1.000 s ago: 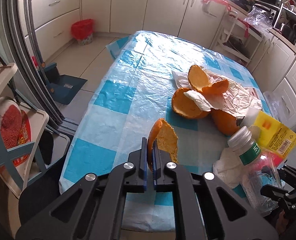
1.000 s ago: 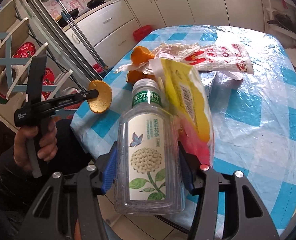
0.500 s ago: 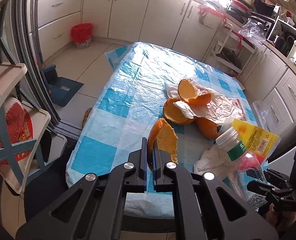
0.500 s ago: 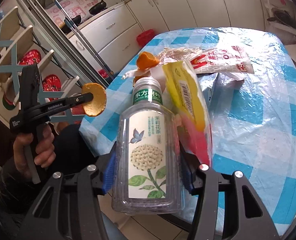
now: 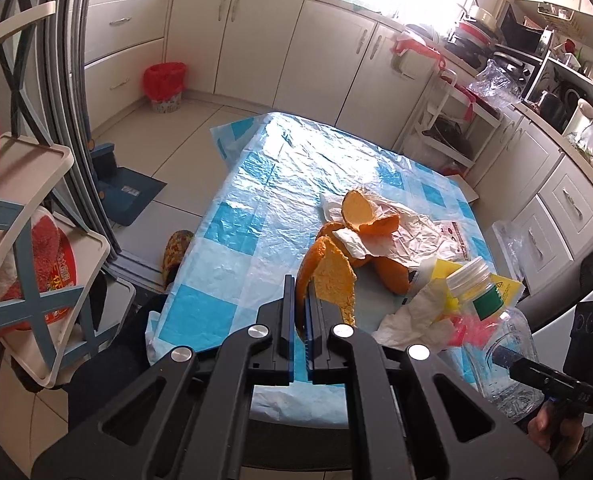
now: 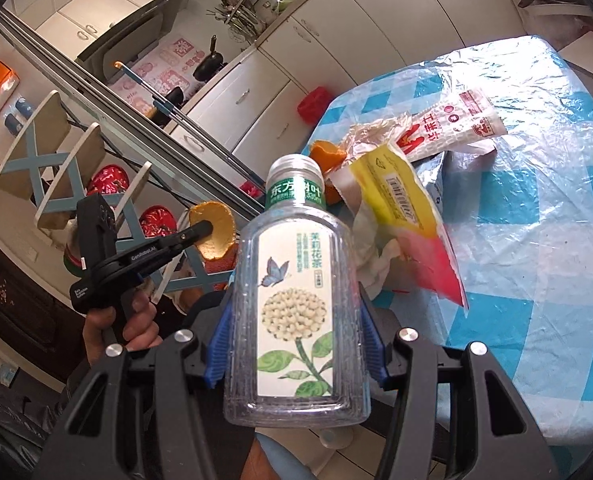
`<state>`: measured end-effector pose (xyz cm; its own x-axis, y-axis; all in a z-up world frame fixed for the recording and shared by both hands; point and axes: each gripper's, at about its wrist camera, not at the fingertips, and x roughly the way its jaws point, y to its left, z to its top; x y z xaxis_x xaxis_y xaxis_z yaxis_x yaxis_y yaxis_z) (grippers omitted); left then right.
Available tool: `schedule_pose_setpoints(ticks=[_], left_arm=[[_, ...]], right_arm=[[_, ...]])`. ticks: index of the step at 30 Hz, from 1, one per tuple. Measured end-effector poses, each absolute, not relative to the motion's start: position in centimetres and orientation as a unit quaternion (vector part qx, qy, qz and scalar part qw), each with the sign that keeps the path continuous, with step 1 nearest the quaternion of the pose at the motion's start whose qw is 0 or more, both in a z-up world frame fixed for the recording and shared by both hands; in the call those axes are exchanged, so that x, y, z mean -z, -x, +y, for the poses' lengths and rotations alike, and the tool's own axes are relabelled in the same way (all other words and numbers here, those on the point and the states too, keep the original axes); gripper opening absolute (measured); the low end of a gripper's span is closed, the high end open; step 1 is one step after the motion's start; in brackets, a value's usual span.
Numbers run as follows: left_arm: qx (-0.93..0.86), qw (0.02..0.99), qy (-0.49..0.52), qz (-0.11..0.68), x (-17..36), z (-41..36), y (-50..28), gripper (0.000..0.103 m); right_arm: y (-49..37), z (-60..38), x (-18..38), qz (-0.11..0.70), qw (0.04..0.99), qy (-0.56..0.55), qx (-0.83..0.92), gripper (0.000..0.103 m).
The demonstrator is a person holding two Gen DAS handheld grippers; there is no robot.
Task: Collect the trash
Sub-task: 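Lift the bottle with the right tool while the left tool lifts the orange peel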
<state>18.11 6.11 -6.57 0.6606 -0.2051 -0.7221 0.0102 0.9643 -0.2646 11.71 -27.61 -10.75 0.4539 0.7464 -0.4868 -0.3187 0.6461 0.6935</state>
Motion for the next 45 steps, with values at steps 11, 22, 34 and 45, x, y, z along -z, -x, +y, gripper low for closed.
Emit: schedule_pose_setpoints(ticks=[11, 22, 34, 45], left_arm=[[0.07, 0.909, 0.125, 0.392, 5.0, 6.1, -17.0, 0.004], [0.076, 0.914, 0.128, 0.377, 3.5, 6.1, -16.2, 0.004], [0.089, 0.918, 0.129, 0.363, 2.2, 5.5, -15.5, 0.004], [0.129, 0.918, 0.114, 0.356, 0.6, 1.4, -15.4, 0.004]], right_arm=[[-10.9, -28.7, 9.9, 0.385, 0.806, -0.304, -0.332, 0.054], [-10.1, -29.5, 9.0, 0.368, 0.808, -0.324, -0.328, 0.054], [-9.7, -31.0, 8.4, 0.349, 0.808, -0.349, -0.321, 0.054], [-8.7, -35.6, 6.9, 0.32, 0.83, -0.357, -0.283, 0.054]])
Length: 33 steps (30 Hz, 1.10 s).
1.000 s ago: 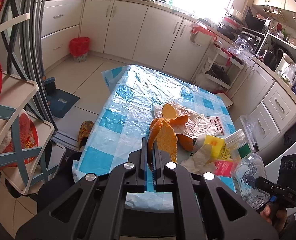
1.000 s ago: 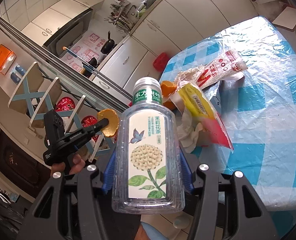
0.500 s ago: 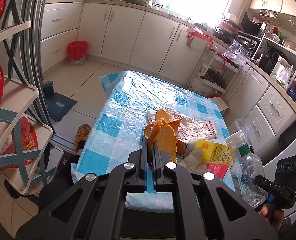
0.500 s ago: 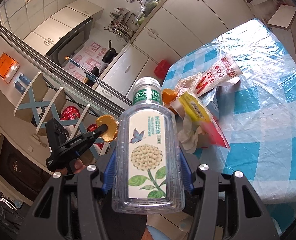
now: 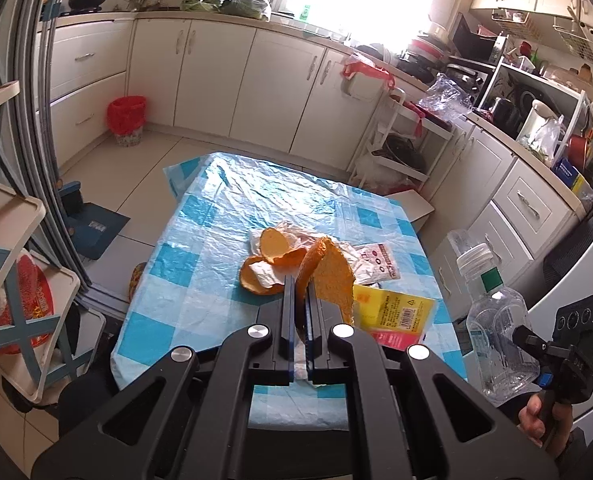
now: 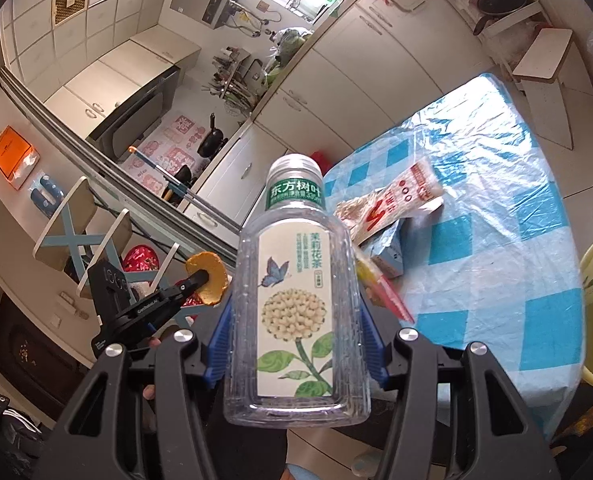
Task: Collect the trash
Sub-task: 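Lift the bottle with the right tool while the left tool lifts the orange peel, then drop the bottle and orange peel into the yellow bucket with both tools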
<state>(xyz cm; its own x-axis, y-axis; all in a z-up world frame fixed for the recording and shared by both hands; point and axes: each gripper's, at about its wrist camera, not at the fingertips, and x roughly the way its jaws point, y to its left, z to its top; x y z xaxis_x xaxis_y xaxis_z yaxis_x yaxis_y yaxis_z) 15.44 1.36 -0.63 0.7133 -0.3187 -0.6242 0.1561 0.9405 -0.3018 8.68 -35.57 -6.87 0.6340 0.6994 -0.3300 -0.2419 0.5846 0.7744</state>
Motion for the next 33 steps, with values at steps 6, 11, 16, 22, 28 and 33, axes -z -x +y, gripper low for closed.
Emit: schedule_pose_setpoints(ticks=[6, 11, 16, 22, 28, 33], left_arm=[[0.186, 0.911, 0.097, 0.356, -0.3, -4.6, -16.1, 0.004], [0.241, 0.895, 0.075, 0.369, 0.0, -11.9, -16.9, 0.004], [0.29, 0.875, 0.042, 0.386, 1.3, -20.1, -17.2, 0.004], [0.321, 0.851, 0.004, 0.416, 4.6, -28.5, -17.4, 0.004], [0.319, 0.826, -0.04, 0.463, 10.4, -35.0, -17.9, 0.004], [0.316, 0.801, -0.069, 0.504, 14.7, -39.4, -18.3, 0.01]], right_arm=[[-7.7, -41.8, 5.8, 0.31, 0.865, -0.346, -0.192, 0.054], [-7.0, -47.6, 6.9, 0.327, 0.876, -0.344, -0.086, 0.054], [-7.9, -51.5, 10.7, 0.387, 0.851, -0.355, 0.006, 0.054], [-10.7, -54.0, 15.0, 0.458, 0.806, -0.371, 0.053, 0.056], [-10.2, -57.8, 17.6, 0.457, 0.762, -0.451, 0.089, 0.066], [-8.5, -58.8, 14.3, 0.379, 0.802, -0.451, 0.102, 0.072]])
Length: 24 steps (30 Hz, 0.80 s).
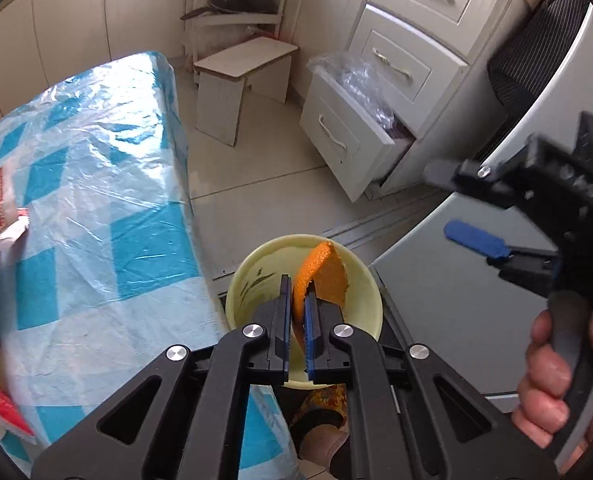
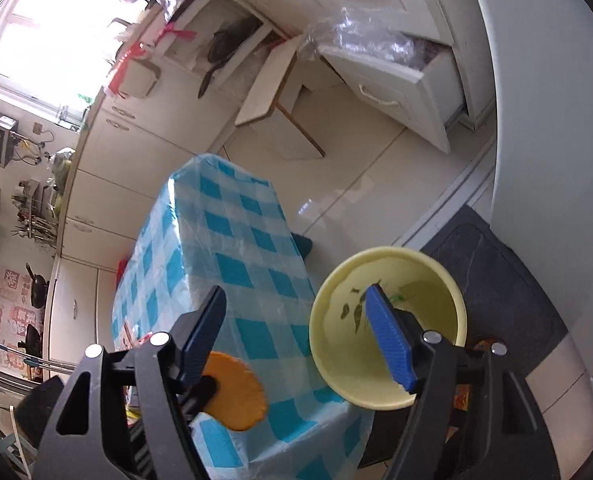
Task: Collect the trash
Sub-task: 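Drop the bottle and orange peel into the yellow bucket with both tools, then move both open tools back over the table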
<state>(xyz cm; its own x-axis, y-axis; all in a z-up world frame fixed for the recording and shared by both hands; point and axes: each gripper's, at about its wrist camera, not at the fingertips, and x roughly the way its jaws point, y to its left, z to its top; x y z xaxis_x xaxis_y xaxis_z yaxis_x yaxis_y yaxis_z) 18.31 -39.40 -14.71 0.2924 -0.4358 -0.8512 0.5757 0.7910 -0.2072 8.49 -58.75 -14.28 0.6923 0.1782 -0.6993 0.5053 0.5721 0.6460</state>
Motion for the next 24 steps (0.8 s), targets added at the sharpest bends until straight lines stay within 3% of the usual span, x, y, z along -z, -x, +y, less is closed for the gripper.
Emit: schedule_pose_setpoints(ticks=[1, 3, 6, 15, 24], left_arm=[[0.317, 0.795, -0.077, 0.51, 15.3, -40.2, -18.3, 0.014], [0.311, 0.796, -0.088, 0.511, 15.8, -40.8, -18.2, 0.043], [0.311, 0.807, -0.085, 0.494, 14.9, -40.3, -17.8, 0.057], [0.298, 0.853, -0.042, 0.427, 8.0, -32.6, -15.8, 0.069], [0.228, 0.897, 0.0, 0.379, 3.7, -20.2, -13.1, 0.073]], right_arm=[[-8.6, -58.8, 13.7, 0.367, 0.809, -0.447, 0.103, 0.072], [-8.6, -58.8, 12.6, 0.352, 0.823, -0.432, 0.106, 0.074], [-8.7, -58.8, 11.6, 0.338, 0.837, -0.416, 0.112, 0.075], [-9.4, -57.7, 10.5, 0.317, 0.856, -0.391, 0.116, 0.077], [-11.6, -52.6, 8.7, 0.318, 0.883, -0.338, 0.069, 0.081]])
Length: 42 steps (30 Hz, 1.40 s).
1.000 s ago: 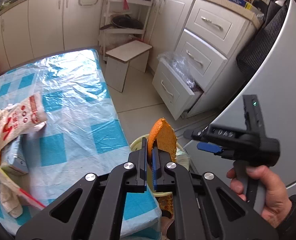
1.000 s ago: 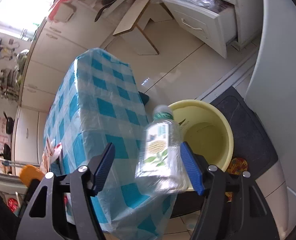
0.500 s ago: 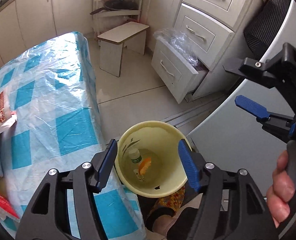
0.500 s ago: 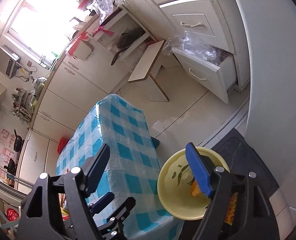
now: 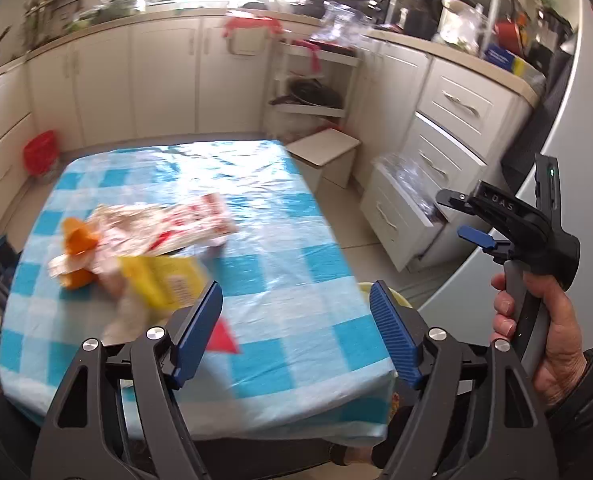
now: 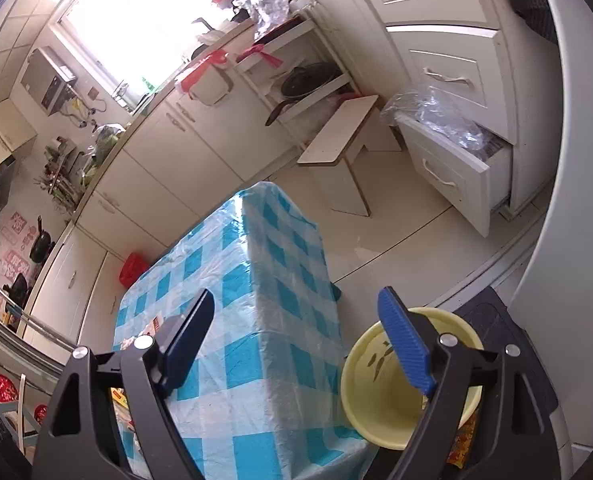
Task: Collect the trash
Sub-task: 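Move both open tools back over the table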
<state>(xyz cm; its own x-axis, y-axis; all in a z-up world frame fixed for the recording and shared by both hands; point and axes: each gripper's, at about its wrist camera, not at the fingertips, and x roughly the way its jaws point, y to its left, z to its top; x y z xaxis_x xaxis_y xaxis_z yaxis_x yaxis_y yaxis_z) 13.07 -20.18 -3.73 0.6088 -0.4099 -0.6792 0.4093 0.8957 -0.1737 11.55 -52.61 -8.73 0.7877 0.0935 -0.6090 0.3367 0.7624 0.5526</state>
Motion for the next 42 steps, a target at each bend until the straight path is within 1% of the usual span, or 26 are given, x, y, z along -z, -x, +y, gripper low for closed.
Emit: schedule_pose_setpoints(ticks=[7, 12, 42], left_arm=[[0.196, 0.894, 0.047, 0.401, 4.5, -13.7, -13.2, 0.073], [0.19, 0.895, 0.056, 0.401, 4.5, -12.1, -13.0, 0.073], [0.179, 0.896, 0.072, 0.4, 4.2, -10.1, -12.5, 0.073]], right_arm=[[-13.0, -49.7, 9.2, 0.335, 0.885, -0.319, 0.05, 0.082], [-13.2, -48.7, 10.5, 0.354, 0.873, -0.332, 0.047, 0.082], [-13.3, -47.2, 10.9, 0.376, 0.871, -0.314, 0.038, 0.082]])
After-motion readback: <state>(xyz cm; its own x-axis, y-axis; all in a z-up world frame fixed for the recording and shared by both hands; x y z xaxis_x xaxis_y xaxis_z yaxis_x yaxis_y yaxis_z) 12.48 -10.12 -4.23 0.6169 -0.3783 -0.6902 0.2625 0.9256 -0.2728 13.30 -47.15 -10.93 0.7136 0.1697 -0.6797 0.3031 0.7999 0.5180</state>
